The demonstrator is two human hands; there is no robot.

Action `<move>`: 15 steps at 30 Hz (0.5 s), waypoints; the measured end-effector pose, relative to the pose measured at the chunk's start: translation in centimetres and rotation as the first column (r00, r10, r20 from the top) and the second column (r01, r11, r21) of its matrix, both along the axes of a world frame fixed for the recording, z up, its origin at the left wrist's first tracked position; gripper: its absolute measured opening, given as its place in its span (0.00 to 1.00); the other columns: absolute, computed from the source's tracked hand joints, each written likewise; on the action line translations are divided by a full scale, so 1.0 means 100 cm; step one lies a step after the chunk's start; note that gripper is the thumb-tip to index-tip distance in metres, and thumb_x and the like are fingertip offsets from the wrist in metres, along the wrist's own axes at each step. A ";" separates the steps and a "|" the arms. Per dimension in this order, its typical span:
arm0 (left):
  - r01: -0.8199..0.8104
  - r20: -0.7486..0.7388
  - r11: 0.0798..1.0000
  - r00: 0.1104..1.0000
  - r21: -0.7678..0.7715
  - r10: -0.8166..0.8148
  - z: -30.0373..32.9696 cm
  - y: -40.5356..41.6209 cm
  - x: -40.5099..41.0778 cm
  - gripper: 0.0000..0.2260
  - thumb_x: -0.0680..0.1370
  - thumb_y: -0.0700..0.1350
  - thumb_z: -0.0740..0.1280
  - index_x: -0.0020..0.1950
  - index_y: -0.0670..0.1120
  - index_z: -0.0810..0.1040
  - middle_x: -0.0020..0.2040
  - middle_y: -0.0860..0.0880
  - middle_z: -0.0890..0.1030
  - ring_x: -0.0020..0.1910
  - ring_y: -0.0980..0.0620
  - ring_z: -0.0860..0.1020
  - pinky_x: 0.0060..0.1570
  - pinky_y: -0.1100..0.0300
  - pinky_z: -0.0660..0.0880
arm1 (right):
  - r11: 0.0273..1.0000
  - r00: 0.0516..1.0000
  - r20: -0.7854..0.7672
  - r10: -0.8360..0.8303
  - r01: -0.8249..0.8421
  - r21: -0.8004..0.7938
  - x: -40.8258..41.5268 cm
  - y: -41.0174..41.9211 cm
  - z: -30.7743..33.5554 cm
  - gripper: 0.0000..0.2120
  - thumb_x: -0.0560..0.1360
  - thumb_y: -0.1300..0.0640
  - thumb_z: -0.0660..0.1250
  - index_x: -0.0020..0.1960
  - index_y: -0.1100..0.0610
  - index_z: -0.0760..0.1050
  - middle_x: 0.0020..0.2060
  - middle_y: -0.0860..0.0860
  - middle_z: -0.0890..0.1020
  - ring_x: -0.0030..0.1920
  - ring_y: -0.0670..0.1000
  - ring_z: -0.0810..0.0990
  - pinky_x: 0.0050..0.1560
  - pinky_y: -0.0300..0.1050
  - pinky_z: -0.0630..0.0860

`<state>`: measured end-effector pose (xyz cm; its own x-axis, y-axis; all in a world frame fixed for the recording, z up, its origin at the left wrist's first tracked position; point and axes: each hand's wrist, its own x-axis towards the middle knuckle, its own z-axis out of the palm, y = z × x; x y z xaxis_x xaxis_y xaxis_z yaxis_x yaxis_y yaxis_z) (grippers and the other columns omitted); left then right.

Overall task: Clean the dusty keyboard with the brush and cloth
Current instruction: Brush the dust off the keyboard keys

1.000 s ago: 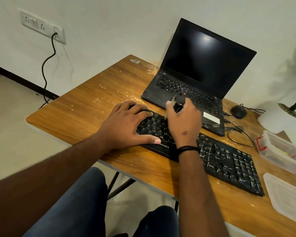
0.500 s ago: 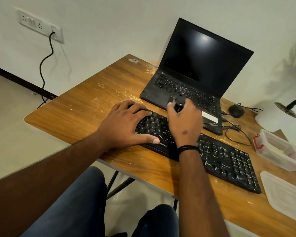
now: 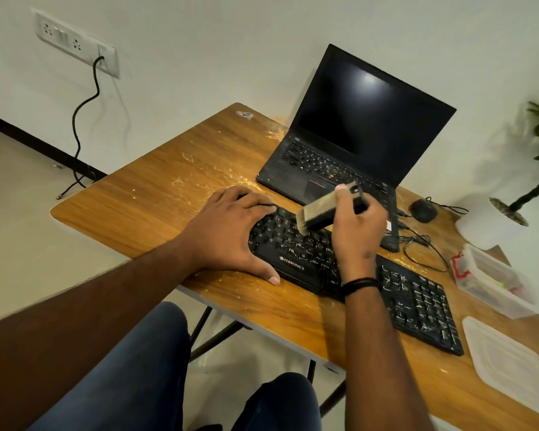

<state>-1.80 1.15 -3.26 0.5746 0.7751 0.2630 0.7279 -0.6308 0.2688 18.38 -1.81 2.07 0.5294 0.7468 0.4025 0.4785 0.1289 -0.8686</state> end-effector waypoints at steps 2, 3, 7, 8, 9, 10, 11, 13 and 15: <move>-0.002 -0.001 1.000 1.000 0.002 0.002 0.000 0.000 -0.001 0.57 0.58 0.86 0.59 0.79 0.54 0.63 0.78 0.58 0.62 0.77 0.53 0.54 0.75 0.53 0.49 | 1.000 0.996 0.093 -0.013 0.015 -0.022 -0.003 -0.001 -0.004 0.13 0.79 0.49 0.66 0.38 0.53 0.74 0.35 0.47 0.79 0.35 0.41 0.78 0.34 0.35 0.76; -0.004 -0.002 1.000 1.000 0.002 0.004 0.000 0.000 -0.001 0.57 0.58 0.86 0.59 0.79 0.54 0.63 0.78 0.58 0.62 0.77 0.52 0.55 0.75 0.52 0.50 | 0.999 0.993 0.117 -0.021 0.024 -0.028 -0.006 -0.001 -0.005 0.13 0.79 0.47 0.66 0.39 0.53 0.74 0.36 0.47 0.80 0.37 0.44 0.80 0.36 0.40 0.79; -0.014 0.004 1.000 1.000 -0.001 0.014 0.001 -0.001 -0.001 0.57 0.58 0.85 0.60 0.79 0.53 0.64 0.78 0.57 0.62 0.77 0.52 0.55 0.76 0.52 0.51 | 0.987 0.967 0.252 0.040 0.000 -0.158 -0.016 -0.004 -0.009 0.17 0.79 0.45 0.64 0.41 0.57 0.74 0.35 0.51 0.80 0.36 0.50 0.80 0.38 0.55 0.81; -0.016 0.005 1.000 1.000 -0.004 0.016 0.002 -0.001 -0.001 0.57 0.58 0.85 0.60 0.79 0.53 0.63 0.78 0.57 0.62 0.77 0.52 0.55 0.76 0.52 0.51 | 0.980 0.962 0.259 0.085 -0.034 -0.198 -0.017 -0.007 -0.008 0.17 0.79 0.45 0.64 0.40 0.59 0.74 0.35 0.54 0.81 0.36 0.53 0.80 0.36 0.55 0.80; -0.017 0.005 1.000 1.000 -0.006 0.017 0.002 -0.001 -0.001 0.57 0.58 0.85 0.60 0.79 0.53 0.63 0.78 0.57 0.62 0.77 0.52 0.55 0.76 0.52 0.50 | 0.969 0.957 0.256 0.133 -0.072 -0.235 -0.016 -0.011 -0.006 0.18 0.78 0.46 0.64 0.39 0.60 0.73 0.35 0.56 0.81 0.35 0.55 0.80 0.35 0.54 0.79; -0.015 0.006 1.000 1.000 -0.006 0.015 0.002 -0.001 -0.001 0.57 0.58 0.85 0.60 0.79 0.53 0.63 0.78 0.57 0.62 0.77 0.52 0.55 0.76 0.52 0.50 | 0.958 0.952 0.250 0.179 -0.110 -0.266 -0.013 -0.013 -0.004 0.18 0.78 0.48 0.65 0.38 0.61 0.73 0.35 0.57 0.81 0.34 0.56 0.78 0.32 0.52 0.77; -0.015 0.007 1.000 1.000 -0.004 0.015 0.002 -0.001 -0.001 0.57 0.58 0.85 0.60 0.79 0.53 0.63 0.78 0.57 0.63 0.77 0.52 0.56 0.76 0.52 0.51 | 0.945 0.946 0.238 0.218 -0.144 -0.294 -0.009 -0.016 0.000 0.17 0.77 0.49 0.65 0.38 0.62 0.73 0.33 0.57 0.80 0.32 0.54 0.76 0.30 0.48 0.75; -0.016 0.008 1.000 1.000 0.000 0.016 0.002 -0.002 0.000 0.58 0.57 0.85 0.60 0.79 0.53 0.64 0.78 0.58 0.63 0.76 0.53 0.56 0.76 0.52 0.52 | 0.936 0.947 0.217 0.235 -0.161 -0.312 -0.004 -0.018 0.005 0.17 0.77 0.50 0.66 0.38 0.63 0.73 0.32 0.55 0.78 0.32 0.50 0.74 0.29 0.42 0.71; -0.018 0.013 1.000 1.000 -0.002 0.018 0.002 -0.002 0.000 0.58 0.57 0.85 0.59 0.79 0.53 0.65 0.77 0.58 0.63 0.76 0.53 0.57 0.76 0.51 0.52 | 0.960 0.962 0.229 0.152 -0.089 -0.265 -0.004 -0.015 0.004 0.14 0.78 0.49 0.65 0.41 0.59 0.74 0.34 0.51 0.78 0.33 0.48 0.74 0.31 0.41 0.73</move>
<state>-1.83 0.93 -3.11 0.5571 0.7858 0.2687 0.7356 -0.6171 0.2794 17.99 -3.33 2.51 0.3384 0.8918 0.3002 0.6744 -0.0073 -0.7384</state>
